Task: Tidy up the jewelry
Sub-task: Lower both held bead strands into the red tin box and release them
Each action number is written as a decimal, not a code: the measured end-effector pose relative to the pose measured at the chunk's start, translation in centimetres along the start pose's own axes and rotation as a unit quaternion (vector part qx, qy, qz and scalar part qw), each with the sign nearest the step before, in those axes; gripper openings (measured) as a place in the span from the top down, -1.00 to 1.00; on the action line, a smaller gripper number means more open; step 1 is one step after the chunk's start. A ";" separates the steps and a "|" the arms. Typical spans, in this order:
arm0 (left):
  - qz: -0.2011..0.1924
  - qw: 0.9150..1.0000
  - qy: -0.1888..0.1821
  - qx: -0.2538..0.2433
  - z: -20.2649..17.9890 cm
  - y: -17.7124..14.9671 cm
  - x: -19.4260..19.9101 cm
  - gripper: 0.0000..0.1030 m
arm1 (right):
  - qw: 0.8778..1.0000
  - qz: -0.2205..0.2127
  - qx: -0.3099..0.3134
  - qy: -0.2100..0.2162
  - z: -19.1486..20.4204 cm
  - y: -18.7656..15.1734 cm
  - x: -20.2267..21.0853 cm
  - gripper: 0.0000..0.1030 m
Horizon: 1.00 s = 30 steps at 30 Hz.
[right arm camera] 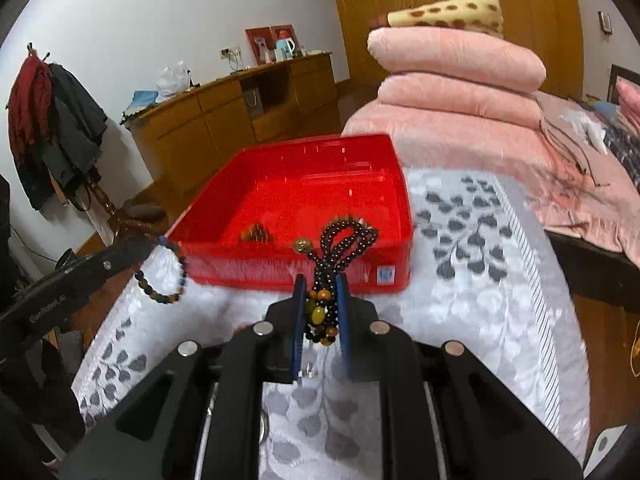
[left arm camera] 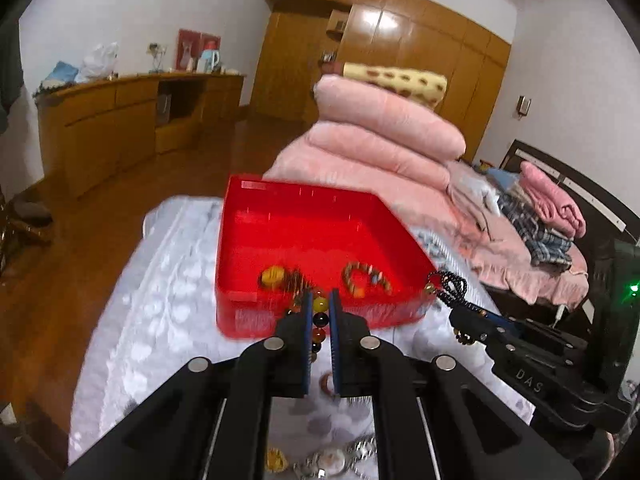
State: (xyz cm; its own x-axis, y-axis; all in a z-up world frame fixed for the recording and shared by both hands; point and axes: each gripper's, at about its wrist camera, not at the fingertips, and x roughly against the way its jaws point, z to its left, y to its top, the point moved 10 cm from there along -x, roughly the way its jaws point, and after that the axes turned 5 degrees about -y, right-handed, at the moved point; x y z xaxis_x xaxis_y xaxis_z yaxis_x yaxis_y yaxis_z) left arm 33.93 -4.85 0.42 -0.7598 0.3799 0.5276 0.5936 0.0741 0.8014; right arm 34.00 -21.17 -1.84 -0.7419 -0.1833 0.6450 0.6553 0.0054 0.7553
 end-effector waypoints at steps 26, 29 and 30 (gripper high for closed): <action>0.013 0.998 0.051 0.016 3.5 2.2 -6.8 0.15 | 1.000 -0.021 -0.016 0.008 -0.6 5.7 -5.7 0.47; 0.010 0.999 0.051 0.012 3.4 1.5 -5.9 0.06 | 0.999 -0.026 -0.020 0.006 -0.7 4.8 -4.9 0.44; 0.011 0.999 0.050 0.011 3.3 1.2 -5.7 0.04 | 0.999 -0.025 -0.021 0.006 -0.7 4.3 -4.6 0.39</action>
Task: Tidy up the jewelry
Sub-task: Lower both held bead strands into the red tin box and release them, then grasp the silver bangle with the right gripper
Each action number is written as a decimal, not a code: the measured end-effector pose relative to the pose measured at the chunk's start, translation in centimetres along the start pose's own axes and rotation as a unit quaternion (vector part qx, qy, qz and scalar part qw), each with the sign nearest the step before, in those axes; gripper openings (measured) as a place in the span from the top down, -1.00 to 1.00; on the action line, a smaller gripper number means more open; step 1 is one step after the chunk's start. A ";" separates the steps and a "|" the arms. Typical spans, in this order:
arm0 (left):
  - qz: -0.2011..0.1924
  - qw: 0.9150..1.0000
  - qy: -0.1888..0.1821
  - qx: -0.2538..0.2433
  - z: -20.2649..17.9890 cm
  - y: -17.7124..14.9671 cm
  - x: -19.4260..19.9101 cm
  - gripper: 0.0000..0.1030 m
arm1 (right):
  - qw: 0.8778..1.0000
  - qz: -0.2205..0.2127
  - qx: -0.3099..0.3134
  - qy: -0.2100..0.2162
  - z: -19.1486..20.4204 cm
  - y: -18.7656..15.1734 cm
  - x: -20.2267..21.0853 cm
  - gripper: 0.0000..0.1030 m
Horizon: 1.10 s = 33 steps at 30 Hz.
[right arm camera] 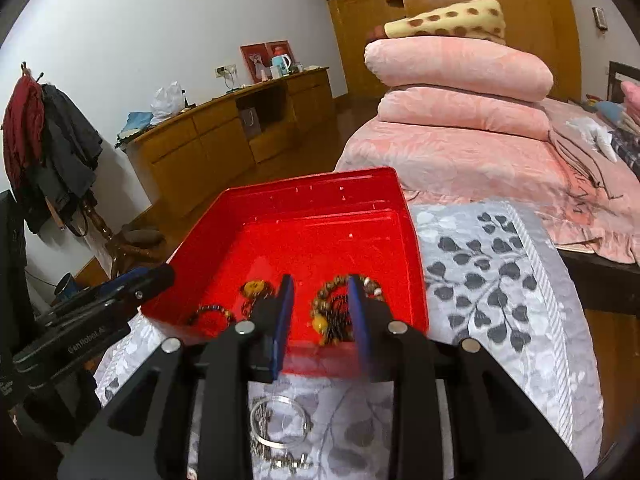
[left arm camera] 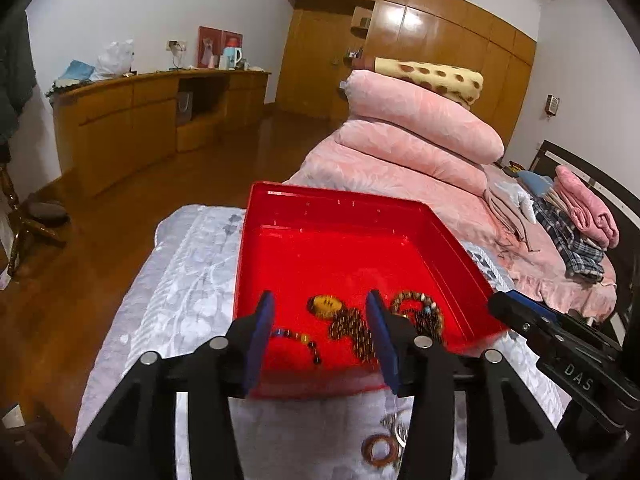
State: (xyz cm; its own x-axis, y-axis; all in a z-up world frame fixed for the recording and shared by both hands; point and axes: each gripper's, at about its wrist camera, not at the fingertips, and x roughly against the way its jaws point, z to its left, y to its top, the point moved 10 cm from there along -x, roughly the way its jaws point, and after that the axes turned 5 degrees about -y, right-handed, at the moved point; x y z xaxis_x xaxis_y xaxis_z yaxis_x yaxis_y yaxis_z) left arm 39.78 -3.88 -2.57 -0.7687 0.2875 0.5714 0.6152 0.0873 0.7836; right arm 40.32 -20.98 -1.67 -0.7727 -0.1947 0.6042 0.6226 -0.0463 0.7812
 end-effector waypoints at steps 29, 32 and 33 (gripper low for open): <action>0.096 0.994 0.043 0.001 4.1 -15.4 8.3 -0.63 | 0.992 0.101 0.069 0.029 6.1 -16.7 6.5 -0.22; 0.098 0.994 0.041 0.006 4.4 -15.7 8.4 -0.63 | 0.990 0.114 0.082 0.027 6.9 -17.4 6.1 -0.20; 0.098 0.994 0.040 0.007 4.4 -15.7 8.4 -0.63 | 0.989 0.118 0.084 0.025 6.9 -17.6 5.9 -0.15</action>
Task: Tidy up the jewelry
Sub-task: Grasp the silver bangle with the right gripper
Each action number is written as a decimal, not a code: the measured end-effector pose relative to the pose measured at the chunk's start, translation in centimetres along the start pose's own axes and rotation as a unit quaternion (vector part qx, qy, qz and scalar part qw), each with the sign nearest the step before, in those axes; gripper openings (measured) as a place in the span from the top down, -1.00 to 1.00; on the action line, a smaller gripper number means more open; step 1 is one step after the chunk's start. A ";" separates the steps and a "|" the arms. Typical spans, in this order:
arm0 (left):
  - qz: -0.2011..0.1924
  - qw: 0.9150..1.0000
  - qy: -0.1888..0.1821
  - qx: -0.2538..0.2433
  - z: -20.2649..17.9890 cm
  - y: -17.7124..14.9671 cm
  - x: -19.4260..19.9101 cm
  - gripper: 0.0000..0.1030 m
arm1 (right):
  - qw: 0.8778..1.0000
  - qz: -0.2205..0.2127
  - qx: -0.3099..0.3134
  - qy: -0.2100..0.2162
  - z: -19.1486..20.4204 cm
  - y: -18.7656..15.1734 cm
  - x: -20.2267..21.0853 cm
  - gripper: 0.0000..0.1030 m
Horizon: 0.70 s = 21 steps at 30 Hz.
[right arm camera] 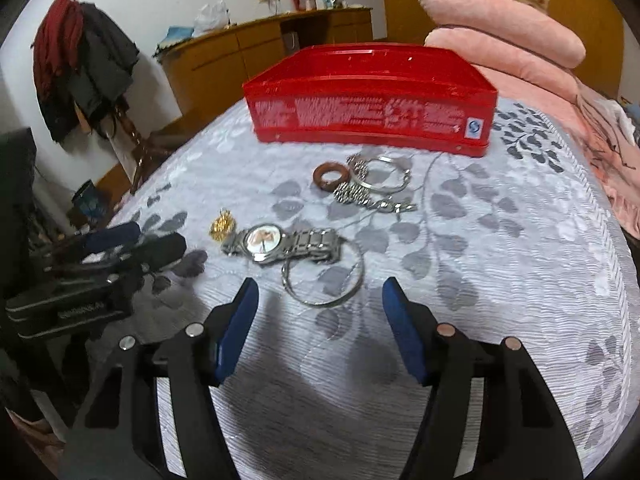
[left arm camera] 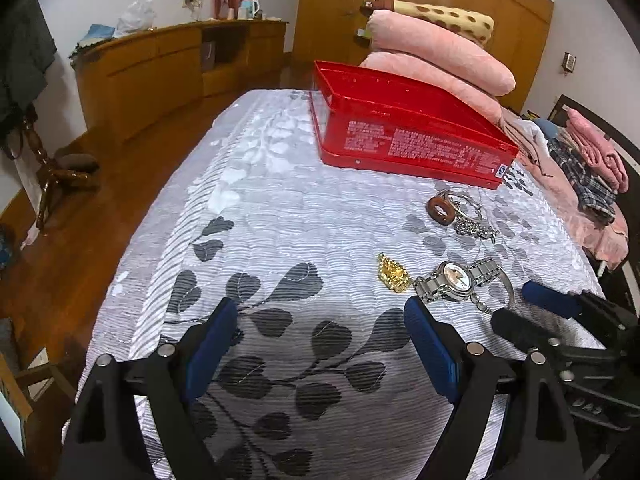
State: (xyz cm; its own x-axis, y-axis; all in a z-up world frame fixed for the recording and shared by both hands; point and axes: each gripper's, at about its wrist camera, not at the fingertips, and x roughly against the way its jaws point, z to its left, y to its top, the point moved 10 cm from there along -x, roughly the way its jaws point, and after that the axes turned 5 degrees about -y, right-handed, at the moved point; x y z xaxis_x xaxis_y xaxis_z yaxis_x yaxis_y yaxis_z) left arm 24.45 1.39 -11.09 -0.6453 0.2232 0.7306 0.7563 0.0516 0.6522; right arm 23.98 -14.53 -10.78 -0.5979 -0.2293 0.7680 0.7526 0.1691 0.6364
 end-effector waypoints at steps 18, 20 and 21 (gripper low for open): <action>0.001 1.000 -0.023 -0.002 -1.2 0.3 -0.1 -0.63 | 1.000 0.011 0.006 -0.020 -0.4 0.6 -1.1 0.12; 0.000 1.000 -0.028 -0.009 -1.8 0.4 -0.1 -0.63 | 1.000 0.010 0.002 -0.028 -0.9 0.5 -0.8 0.12; -0.001 1.000 -0.029 -0.012 -2.1 0.5 -0.2 -0.63 | 0.999 0.009 0.000 -0.034 -1.3 0.4 -0.7 0.12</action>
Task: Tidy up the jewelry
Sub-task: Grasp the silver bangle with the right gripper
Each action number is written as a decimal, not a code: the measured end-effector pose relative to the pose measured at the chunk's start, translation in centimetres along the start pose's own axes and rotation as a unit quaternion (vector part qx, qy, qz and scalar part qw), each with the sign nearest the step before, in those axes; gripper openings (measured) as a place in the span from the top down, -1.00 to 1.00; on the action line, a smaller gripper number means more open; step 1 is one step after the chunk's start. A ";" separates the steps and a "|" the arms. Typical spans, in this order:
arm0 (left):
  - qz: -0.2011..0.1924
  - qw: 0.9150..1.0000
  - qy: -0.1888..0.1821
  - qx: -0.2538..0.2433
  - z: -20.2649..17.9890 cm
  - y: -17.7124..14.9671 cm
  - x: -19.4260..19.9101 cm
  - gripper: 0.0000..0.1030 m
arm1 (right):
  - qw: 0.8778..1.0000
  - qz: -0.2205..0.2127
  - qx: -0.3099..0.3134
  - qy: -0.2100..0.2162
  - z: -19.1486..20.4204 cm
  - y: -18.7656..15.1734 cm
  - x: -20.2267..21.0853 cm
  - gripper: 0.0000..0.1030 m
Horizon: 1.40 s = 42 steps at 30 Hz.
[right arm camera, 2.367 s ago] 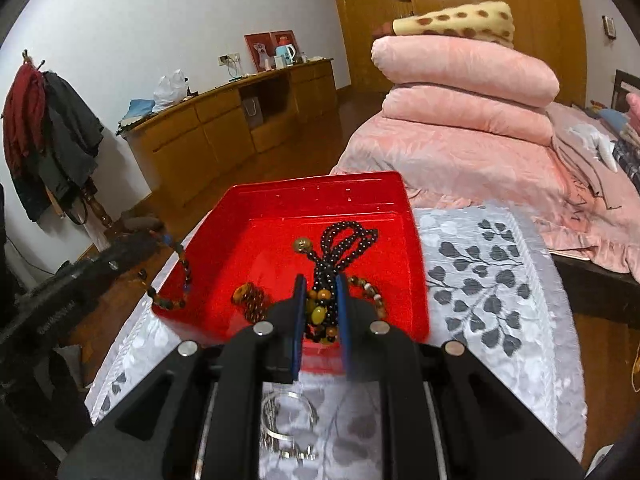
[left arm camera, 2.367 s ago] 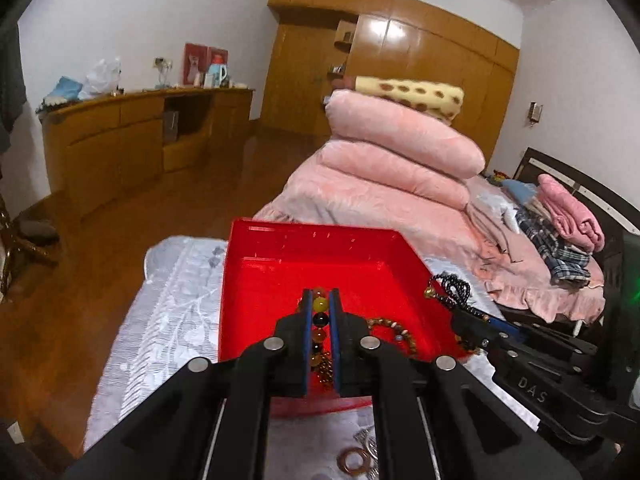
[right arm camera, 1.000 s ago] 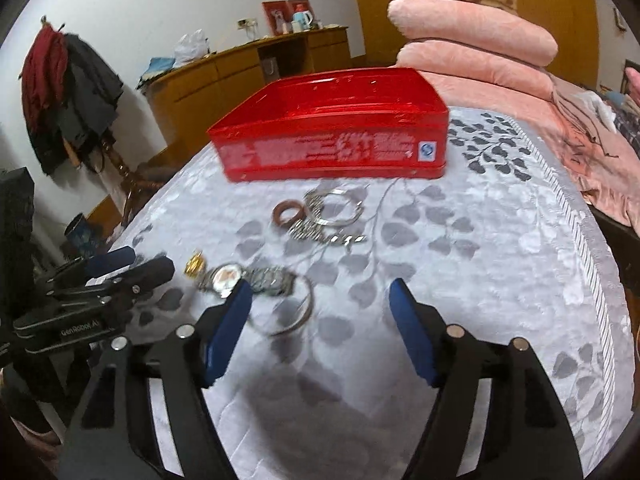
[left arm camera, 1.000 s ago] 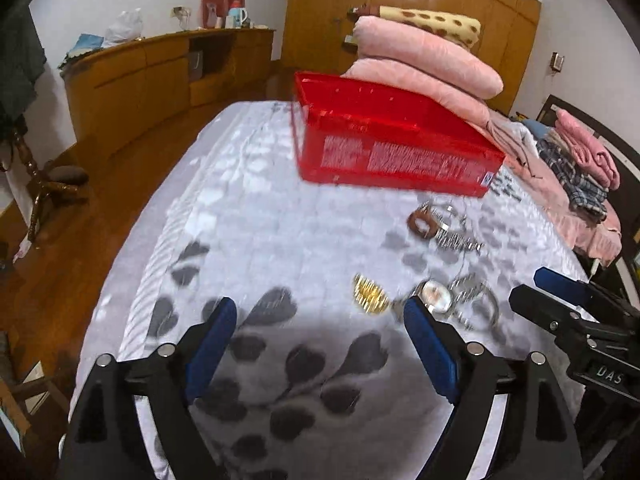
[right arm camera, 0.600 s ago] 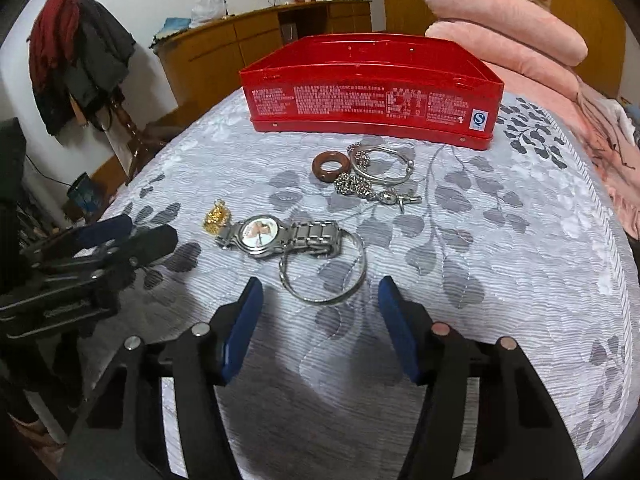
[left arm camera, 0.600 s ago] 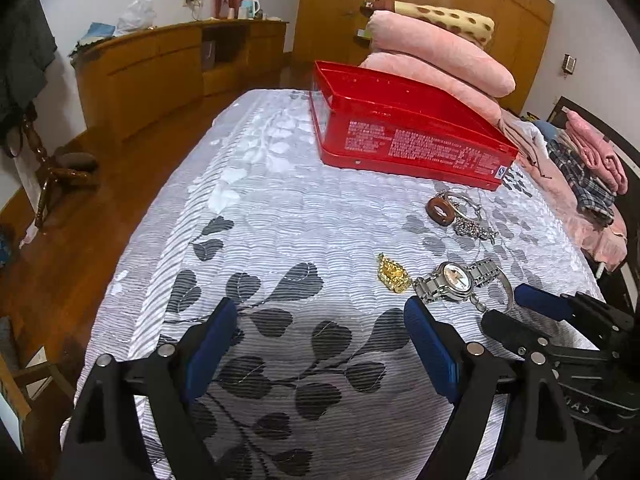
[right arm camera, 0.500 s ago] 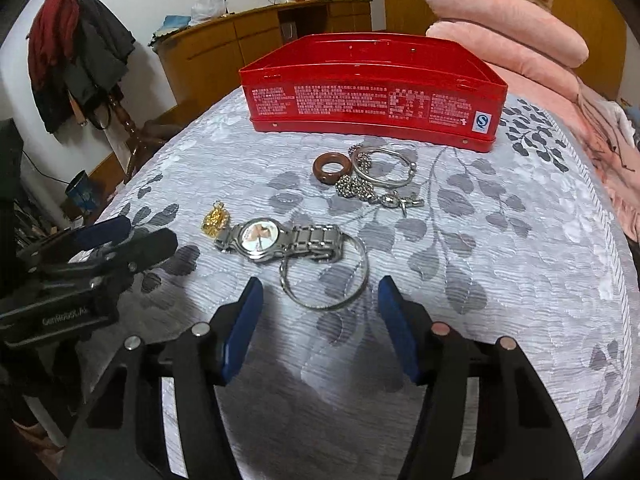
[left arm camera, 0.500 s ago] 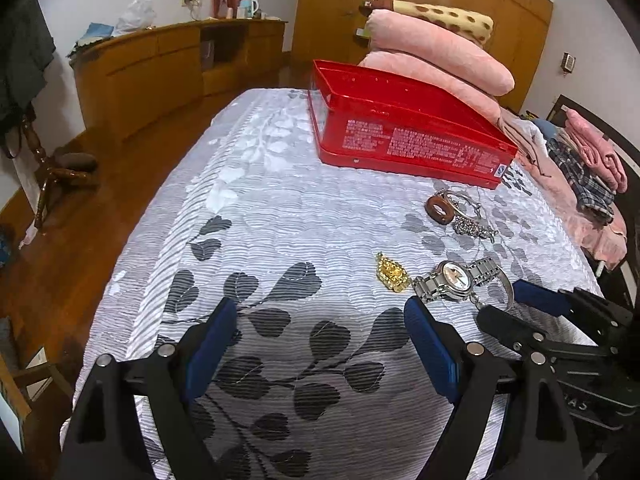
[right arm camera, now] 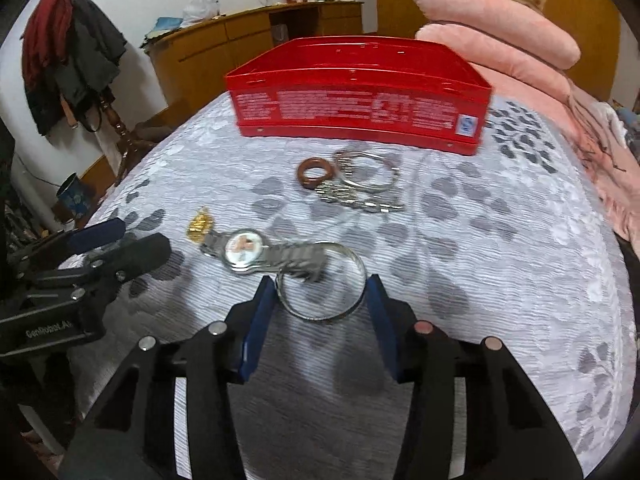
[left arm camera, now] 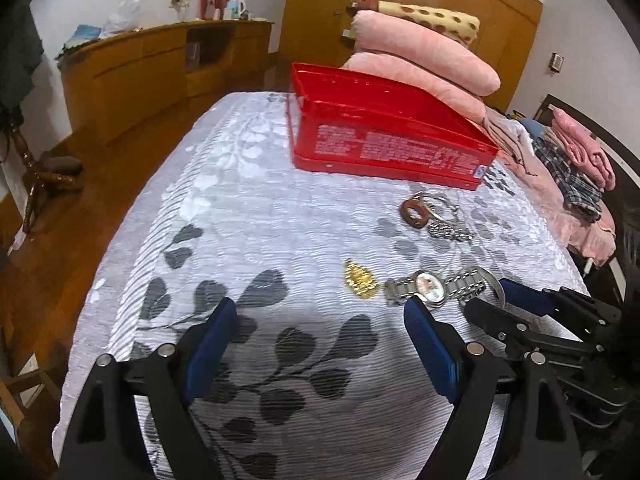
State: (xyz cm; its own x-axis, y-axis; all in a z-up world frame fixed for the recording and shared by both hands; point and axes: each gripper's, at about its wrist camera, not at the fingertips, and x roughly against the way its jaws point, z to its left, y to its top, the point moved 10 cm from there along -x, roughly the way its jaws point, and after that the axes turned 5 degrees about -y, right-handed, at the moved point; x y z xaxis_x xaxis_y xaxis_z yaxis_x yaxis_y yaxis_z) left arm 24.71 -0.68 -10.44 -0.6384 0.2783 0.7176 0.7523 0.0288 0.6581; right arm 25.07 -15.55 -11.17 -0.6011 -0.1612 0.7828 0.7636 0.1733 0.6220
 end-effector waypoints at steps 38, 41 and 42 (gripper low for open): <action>0.021 1.000 0.022 0.003 0.6 1.3 -2.8 0.57 | 0.997 0.003 -0.059 -0.042 -6.4 -0.6 0.1 0.07; 0.020 1.000 0.018 0.011 0.9 1.3 -2.8 0.63 | 0.998 0.004 -0.055 -0.041 -6.2 -0.6 0.0 0.00; 0.021 1.000 0.020 0.009 0.8 1.3 -2.8 0.63 | 0.998 0.005 -0.054 -0.043 -6.1 -0.6 0.0 -0.01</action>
State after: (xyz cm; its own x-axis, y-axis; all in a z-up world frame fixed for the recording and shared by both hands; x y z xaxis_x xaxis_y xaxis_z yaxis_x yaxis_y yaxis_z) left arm 27.65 -0.64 -11.81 -0.6113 0.2404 0.7540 0.7817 0.0341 0.6228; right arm 26.07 -21.63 -11.65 -0.6082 -0.0750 0.7902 0.7875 0.0681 0.6125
